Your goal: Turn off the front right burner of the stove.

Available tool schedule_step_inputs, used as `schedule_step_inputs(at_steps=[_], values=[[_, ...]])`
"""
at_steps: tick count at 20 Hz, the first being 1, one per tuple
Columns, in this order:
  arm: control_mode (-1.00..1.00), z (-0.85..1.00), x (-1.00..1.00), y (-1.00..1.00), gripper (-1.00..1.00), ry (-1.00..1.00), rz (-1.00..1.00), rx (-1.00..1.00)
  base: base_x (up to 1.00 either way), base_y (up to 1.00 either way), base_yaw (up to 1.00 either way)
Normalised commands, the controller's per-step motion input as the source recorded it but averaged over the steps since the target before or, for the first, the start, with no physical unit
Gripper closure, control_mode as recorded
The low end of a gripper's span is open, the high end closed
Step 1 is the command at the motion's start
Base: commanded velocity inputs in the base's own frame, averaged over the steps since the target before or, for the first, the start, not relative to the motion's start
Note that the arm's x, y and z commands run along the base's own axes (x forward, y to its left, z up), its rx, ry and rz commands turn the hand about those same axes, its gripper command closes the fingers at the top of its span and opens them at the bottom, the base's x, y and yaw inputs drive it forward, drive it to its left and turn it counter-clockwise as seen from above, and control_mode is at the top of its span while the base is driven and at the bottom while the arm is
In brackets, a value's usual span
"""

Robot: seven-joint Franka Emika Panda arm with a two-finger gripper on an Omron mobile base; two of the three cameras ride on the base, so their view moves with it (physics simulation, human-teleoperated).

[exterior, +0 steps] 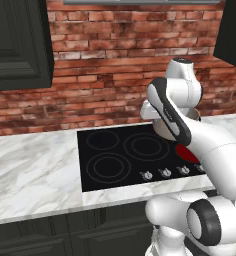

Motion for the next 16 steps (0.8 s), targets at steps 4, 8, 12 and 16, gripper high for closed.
schedule_step_inputs(at_steps=[4,8,12,16], values=[[-1.0,-0.12,-0.17,-0.07,-1.0,0.0,0.0,0.0,0.0,0.0,0.0],[-1.0,-0.24,-0.32,-0.36,-1.0,0.0,-0.02,0.0,0.0,0.0,0.0],[-1.0,-0.19,-0.2,-0.41,-1.0,0.0,-0.18,0.0,0.0,0.0,0.0],[-1.0,-0.1,-0.07,-0.42,-1.0,0.03,-0.33,0.0,0.0,0.0,0.0]])
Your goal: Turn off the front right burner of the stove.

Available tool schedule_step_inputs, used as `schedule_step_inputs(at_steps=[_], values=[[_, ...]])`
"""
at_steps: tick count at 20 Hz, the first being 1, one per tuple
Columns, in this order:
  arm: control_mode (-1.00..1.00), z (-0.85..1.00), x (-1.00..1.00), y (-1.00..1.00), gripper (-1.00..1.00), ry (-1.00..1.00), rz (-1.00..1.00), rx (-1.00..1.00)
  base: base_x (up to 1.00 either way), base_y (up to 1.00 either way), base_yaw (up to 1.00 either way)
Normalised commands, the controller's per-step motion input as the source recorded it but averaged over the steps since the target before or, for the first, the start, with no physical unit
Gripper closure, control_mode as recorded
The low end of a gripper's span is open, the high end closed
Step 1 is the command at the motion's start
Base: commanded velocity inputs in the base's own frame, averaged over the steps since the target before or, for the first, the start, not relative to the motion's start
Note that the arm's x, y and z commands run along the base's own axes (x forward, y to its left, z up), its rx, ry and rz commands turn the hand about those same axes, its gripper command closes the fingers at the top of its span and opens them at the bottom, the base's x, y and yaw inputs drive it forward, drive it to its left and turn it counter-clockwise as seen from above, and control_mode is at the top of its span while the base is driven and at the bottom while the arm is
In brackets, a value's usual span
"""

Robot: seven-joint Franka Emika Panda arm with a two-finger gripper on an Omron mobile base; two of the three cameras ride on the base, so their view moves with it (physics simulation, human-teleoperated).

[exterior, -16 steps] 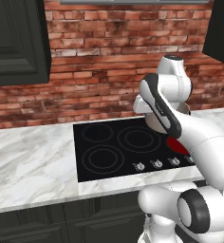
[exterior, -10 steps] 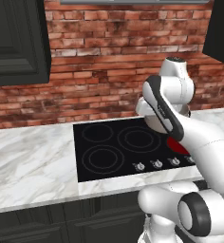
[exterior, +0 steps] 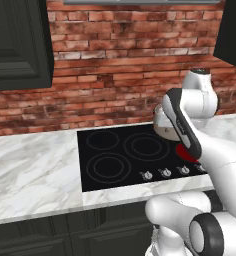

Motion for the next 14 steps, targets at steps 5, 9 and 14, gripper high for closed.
schedule_step_inputs(at_steps=[5,9,14], values=[[-1.0,-0.08,-0.03,-0.57,-1.0,0.07,-0.37,0.0,0.0,0.0,0.0],[-1.0,-0.09,0.0,-0.74,-1.0,0.07,-0.32,0.0,0.0,0.0,0.0],[-1.0,-0.06,0.0,-0.88,-1.0,0.03,-0.26,0.0,0.0,0.0,0.0]])
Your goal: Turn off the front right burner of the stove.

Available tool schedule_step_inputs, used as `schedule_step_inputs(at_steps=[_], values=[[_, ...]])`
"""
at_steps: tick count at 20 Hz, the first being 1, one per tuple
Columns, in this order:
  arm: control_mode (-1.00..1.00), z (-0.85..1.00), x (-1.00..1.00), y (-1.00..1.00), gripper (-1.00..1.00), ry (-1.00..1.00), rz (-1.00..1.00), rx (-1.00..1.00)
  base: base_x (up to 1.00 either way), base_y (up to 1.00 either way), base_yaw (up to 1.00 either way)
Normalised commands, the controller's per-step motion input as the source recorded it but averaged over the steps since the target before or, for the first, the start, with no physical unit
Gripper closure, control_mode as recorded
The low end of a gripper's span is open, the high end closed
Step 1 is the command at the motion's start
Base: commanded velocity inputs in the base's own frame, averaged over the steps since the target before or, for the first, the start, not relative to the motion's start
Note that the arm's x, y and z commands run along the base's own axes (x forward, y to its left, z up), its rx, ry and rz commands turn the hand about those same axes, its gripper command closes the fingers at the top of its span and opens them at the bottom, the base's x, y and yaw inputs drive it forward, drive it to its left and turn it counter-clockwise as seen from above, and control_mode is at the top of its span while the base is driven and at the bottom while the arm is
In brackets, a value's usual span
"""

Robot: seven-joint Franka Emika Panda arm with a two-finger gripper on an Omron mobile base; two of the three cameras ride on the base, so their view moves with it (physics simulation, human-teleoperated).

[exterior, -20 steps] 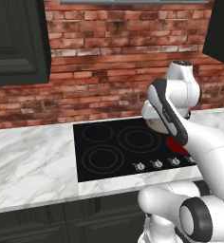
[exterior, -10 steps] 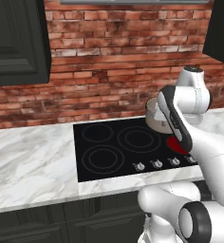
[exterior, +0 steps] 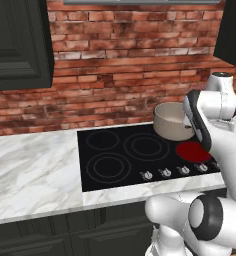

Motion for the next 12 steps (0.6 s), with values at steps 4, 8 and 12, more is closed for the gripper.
schedule_step_inputs(at_steps=[4,8,12], values=[[-1.0,-0.17,-0.05,-0.84,-1.0,0.0,-0.16,0.0,0.0,0.0,0.0],[-1.0,-0.28,-0.05,-0.65,-1.0,-0.01,-0.05,0.0,0.0,0.0,0.0],[-1.0,-0.44,0.0,-0.52,-1.0,0.0,0.0,0.0,0.0,0.0,0.0]])
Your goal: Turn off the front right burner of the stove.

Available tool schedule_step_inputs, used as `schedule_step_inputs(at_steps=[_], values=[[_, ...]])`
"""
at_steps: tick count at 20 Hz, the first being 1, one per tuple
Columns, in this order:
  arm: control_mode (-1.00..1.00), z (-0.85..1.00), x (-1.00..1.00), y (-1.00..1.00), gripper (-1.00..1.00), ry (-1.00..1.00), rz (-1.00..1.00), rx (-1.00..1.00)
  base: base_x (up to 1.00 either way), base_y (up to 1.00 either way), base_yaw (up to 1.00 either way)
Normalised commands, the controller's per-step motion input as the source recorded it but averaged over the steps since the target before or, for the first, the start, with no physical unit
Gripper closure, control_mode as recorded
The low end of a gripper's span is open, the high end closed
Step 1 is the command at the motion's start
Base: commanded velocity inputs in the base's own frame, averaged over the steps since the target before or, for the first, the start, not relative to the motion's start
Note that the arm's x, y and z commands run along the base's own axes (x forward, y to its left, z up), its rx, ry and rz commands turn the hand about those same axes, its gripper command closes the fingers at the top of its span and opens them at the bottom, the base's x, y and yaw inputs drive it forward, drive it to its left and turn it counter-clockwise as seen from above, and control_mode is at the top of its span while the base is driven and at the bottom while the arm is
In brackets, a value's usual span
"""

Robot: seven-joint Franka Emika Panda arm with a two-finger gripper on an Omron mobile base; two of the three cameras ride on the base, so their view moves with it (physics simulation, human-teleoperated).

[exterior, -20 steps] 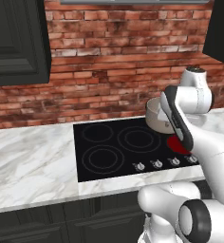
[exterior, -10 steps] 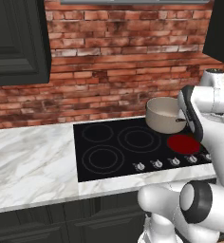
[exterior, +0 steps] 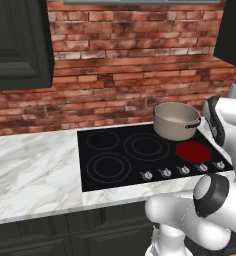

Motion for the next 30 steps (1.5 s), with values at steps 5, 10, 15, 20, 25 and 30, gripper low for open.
schedule_step_inputs(at_steps=[5,10,15,20,25,30], values=[[-1.0,-0.26,0.0,-0.67,-1.0,0.02,0.0,0.02,0.0,0.0,0.0],[-1.0,-0.21,0.0,-0.55,-1.0,0.05,0.0,0.01,0.0,0.0,0.0],[-1.0,-0.25,0.0,-0.45,-1.0,0.05,0.0,0.03,0.0,0.0,0.0],[-1.0,-0.37,0.23,-0.12,-1.0,0.02,0.0,0.07,0.0,0.0,0.0],[-1.0,-0.5,0.41,0.07,-1.0,-0.04,0.0,0.07,0.0,0.0,0.0],[-1.0,-0.22,0.31,0.01,-1.0,0.0,0.0,0.01,0.0,0.0,0.0]])
